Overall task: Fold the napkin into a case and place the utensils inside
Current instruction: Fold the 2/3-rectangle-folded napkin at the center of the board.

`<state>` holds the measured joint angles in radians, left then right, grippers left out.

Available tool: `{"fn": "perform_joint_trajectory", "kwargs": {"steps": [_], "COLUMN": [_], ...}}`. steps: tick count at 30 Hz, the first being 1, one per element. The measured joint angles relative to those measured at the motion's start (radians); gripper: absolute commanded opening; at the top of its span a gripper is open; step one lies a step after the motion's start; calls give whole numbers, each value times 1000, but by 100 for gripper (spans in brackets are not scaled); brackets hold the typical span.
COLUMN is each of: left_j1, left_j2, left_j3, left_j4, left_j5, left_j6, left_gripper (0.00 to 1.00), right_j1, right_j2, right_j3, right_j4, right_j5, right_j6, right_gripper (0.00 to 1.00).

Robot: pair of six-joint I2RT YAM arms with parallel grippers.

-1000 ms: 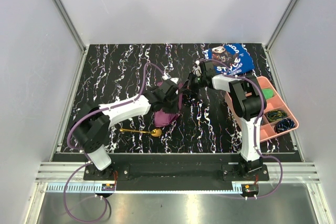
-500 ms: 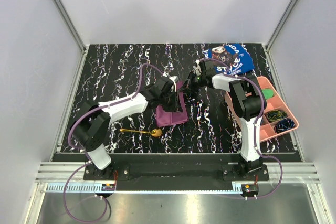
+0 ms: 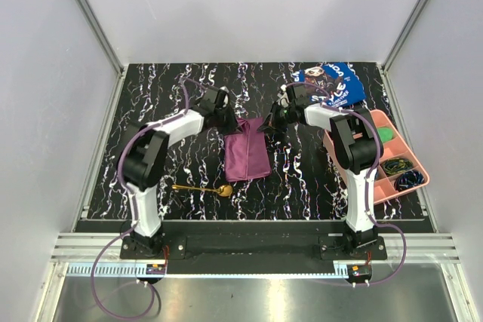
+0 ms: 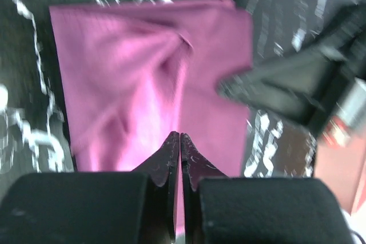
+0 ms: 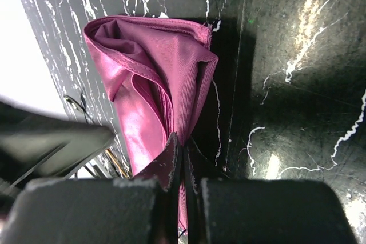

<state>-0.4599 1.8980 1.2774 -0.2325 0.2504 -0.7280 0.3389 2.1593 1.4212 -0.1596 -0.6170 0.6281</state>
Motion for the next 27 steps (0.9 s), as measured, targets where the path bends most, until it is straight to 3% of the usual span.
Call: {"fn": "perform_joint_trajectory", "kwargs": {"steps": [6,18,27], "left_j1": [0,-1,2], "left_j2": [158,169,127], "left_j3": [76,87,32], "left_j4": [-14,1,12], "left_j5": [3,18,30], "left_j6": [-6,0,17], "left_gripper": [3,2,15], "right_j1": [23,137,145], "right_j2": [-1,-5,-5], "right_j3": [25,77,43], "right_j4": [-20,-26,-10], "right_j5": [29,128,238], "right_j6": [9,163,312], "right_gripper": [0,0,0]}}
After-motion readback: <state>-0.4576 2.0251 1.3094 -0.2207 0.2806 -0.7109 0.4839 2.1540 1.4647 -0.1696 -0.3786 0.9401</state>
